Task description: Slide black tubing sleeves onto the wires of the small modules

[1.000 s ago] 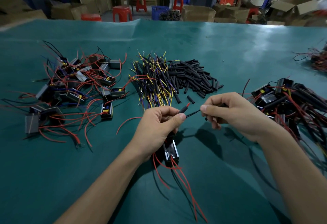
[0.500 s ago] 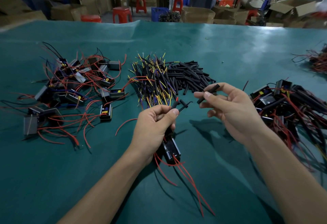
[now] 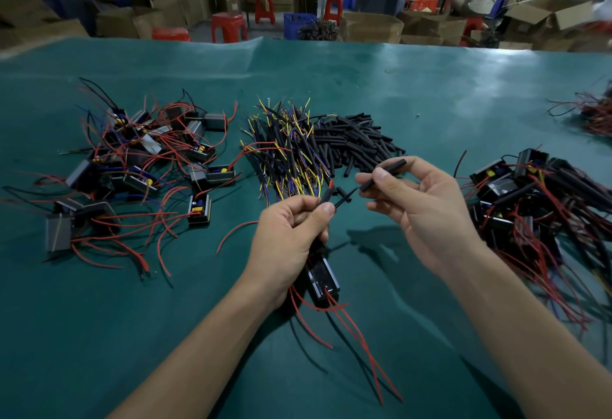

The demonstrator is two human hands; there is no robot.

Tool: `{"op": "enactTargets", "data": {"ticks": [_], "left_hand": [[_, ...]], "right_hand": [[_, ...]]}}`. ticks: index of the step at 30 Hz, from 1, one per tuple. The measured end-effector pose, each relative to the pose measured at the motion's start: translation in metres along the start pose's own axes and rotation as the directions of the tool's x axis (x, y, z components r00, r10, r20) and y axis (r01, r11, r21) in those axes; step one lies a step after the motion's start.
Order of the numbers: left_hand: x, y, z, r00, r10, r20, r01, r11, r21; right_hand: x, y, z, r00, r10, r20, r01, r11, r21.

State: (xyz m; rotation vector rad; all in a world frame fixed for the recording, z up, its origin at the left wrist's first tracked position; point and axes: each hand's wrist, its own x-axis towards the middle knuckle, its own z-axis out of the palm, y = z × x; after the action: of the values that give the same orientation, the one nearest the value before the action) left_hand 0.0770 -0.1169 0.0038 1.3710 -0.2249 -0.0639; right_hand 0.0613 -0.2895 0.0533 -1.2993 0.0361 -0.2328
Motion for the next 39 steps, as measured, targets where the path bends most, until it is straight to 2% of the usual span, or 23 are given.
{"op": "enactTargets", "data": {"ticks": [9,19,24,39], "left_hand": [[0.0009,-0.0012,-0.0003,1.000,-0.002,0.013,0.002,1.000,0.007],[0.0000,0.0004,-0.0018,1.000,-0.013,0.017,0.013,1.000,0.010],[-0.0006,0.0019,-0.0003,1.000,-0.014,0.018,0.014,1.000,0.010],[-0.0017,0.0038,0.0017,0.999,-0.023,0.031,0.021,0.999,0.043]], "right_hand": [[-0.0009,0.0026,0.0030,0.999,0.048,-0.013,-0.046,0.994,0.101],[-0.0027,0.0005,0.0064,0.997,0.048,-0.053,-0.040,0.990,0.139],[-0.0025,-0.0017,0.0050,0.997,0.037,-0.060,-0.032,0.996,0.079],[-0.0018,0.0021,0.0026,0.997,0.076,-0.016,-0.075,0.995,0.066]]}}
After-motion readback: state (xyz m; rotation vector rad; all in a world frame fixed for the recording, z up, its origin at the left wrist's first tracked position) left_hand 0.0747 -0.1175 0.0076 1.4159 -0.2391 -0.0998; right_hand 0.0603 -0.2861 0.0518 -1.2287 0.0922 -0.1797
